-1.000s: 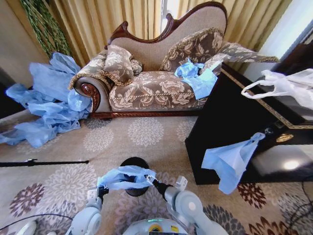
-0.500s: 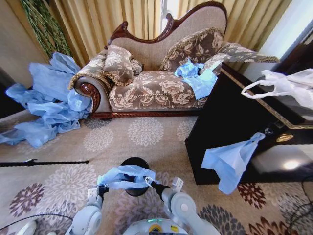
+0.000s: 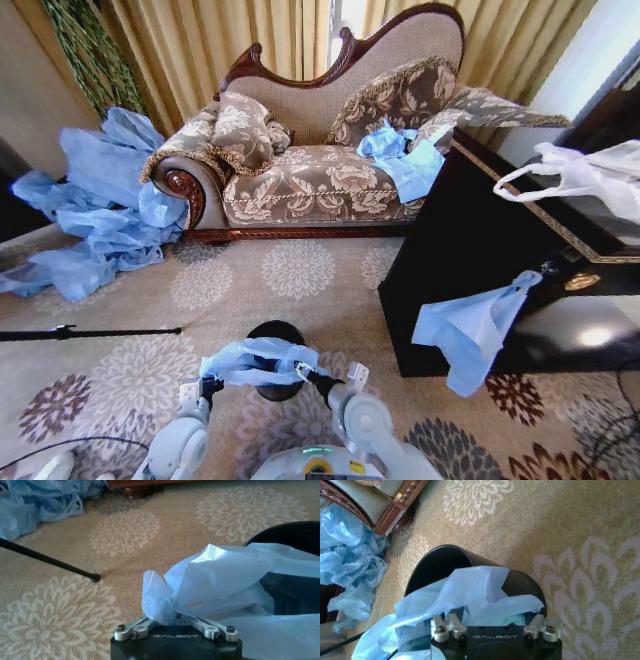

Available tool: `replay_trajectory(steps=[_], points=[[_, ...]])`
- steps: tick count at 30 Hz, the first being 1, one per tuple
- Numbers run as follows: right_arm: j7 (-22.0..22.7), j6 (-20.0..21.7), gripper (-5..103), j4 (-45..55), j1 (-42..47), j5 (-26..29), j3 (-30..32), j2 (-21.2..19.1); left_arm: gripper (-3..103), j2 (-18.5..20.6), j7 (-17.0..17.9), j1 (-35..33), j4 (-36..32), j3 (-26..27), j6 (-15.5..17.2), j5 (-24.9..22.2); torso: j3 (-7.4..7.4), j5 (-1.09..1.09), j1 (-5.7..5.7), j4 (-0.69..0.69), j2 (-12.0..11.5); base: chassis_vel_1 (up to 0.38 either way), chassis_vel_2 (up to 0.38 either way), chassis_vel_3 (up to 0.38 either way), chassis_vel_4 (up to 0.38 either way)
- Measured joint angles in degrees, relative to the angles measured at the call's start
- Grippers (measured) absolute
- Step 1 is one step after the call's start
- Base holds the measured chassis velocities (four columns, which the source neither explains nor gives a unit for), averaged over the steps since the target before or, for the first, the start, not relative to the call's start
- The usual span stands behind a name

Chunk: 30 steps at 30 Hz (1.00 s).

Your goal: Place a garbage bag over the trash bin.

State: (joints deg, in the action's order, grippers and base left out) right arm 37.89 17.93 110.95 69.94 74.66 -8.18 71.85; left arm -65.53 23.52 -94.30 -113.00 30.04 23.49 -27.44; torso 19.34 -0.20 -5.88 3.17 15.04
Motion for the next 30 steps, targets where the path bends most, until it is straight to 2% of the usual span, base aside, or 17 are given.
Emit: replay_trajectory(steps=[2,3,7,8,10,12,16,17,19,25,28,30], points=[[-0.18,-0.09,63,0.34,0.4,-0.15,-0.09,-0.15,0,0.0,0.0,0.03,0.1,-0.06,-0.02,0.07,0.0,0.0,0.0,0.0,0.0,0.0,0.0,0.0,0.0],[-0.18,-0.09,63,0.34,0.4,-0.15,-0.09,-0.15,0,0.0,0.0,0.03,0.1,-0.06,-0.02,0.07,0.0,0.0,0.0,0.0,0.0,0.0,0.0,0.0,0.0],[-0.44,-0.27,41,0.8,0.46,-0.53,-0.31,-0.36,0,-0.08,0.0,0.16,0.36,-0.29,-0.06,0.33,0.0,0.0,0.0,0.0,0.0,0.0,0.0,0.0,0.0],[-0.44,-0.27,41,0.8,0.46,-0.53,-0.31,-0.36,0,-0.08,0.0,0.16,0.36,-0.29,-0.06,0.33,0.0,0.0,0.0,0.0,0.0,0.0,0.0,0.0,0.0],[-0.6,-0.3,30,0.77,0.27,-0.69,-0.34,-0.19,0,-0.2,-0.03,0.22,0.45,-0.49,-0.11,0.48,0.0,0.0,0.0,0.0,0.0,0.0,0.0,0.0,0.0],[-0.77,-0.34,30,0.71,0.2,-0.84,-0.35,-0.12,0,-0.26,-0.04,0.27,0.52,-0.61,-0.21,0.55,0.0,0.0,0.0,0.0,0.0,0.0,0.0,0.0,0.0],[-0.92,-0.44,9,1.71,0.57,-1.21,-0.6,-0.68,0,-0.35,-0.06,0.35,0.8,-0.72,-0.44,0.67,0.0,0.01,0.0,0.0,0.0,0.0,0.0,0.0,0.0],[-0.92,-0.44,9,1.71,0.57,-1.21,-0.6,-0.68,0,-0.35,-0.06,0.35,0.8,-0.72,-0.44,0.67,0.0,0.01,0.0,0.0,0.0,0.0,0.0,0.0,0.0],[-0.55,-0.43,2,2.91,1.24,-1.92,-1.33,-1.83,0,-0.34,-0.06,0.28,0.82,-0.71,-0.53,0.76,0.0,0.0,0.0,0.0,0.0,0.0,0.0,0.0,0.0],[0.27,-0.46,0,3.4,1.61,-3.48,-2.04,-2.51,0,-0.24,-0.49,-1.28,-0.9,-0.58,0.16,0.82,0.0,0.0,0.0,0.0,0.0,0.0,0.0,0.0,0.0],[-0.16,-0.44,0,2.19,1.28,-5.04,-2.17,-2.31,0,-0.14,-2.43,-3.28,-2.59,-0.12,2.69,0.63,0.0,0.03,0.0,-0.01,0.0,0.0,0.0,0.0,0.0],[-0.48,-0.34,0,1.31,1.12,-5.73,-2.4,-2.01,0,-0.23,-2.79,-3.53,-1.92,-0.61,3.0,1.17,0.0,0.0,0.0,0.0,0.0,0.0,0.0,0.0,0.0]])
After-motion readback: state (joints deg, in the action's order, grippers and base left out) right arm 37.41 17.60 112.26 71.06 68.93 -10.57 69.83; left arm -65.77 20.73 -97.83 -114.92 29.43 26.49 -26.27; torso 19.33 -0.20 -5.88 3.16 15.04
